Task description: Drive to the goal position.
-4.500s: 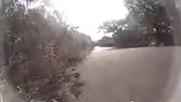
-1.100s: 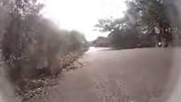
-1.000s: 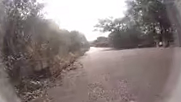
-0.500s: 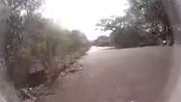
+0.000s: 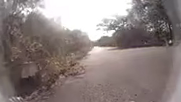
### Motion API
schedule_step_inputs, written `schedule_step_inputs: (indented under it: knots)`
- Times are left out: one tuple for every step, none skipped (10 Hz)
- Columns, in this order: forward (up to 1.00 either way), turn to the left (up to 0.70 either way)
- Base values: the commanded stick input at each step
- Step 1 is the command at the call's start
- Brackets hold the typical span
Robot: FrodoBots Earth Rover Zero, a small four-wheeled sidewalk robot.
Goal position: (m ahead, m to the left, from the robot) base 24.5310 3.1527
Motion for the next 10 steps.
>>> schedule_step_inputs:
  knots:
    - [0.70,-0.30]
    - [0.70,-0.27]
    - [0.70,-0.25]
    - [0.70,0.00]
    - [0.70,0.00]
    - [0.70,0.00]
    - [0.70,0.00]
    - [0.70,0.00]
    - [0.70,0.00]
    - [0.70,0.00]
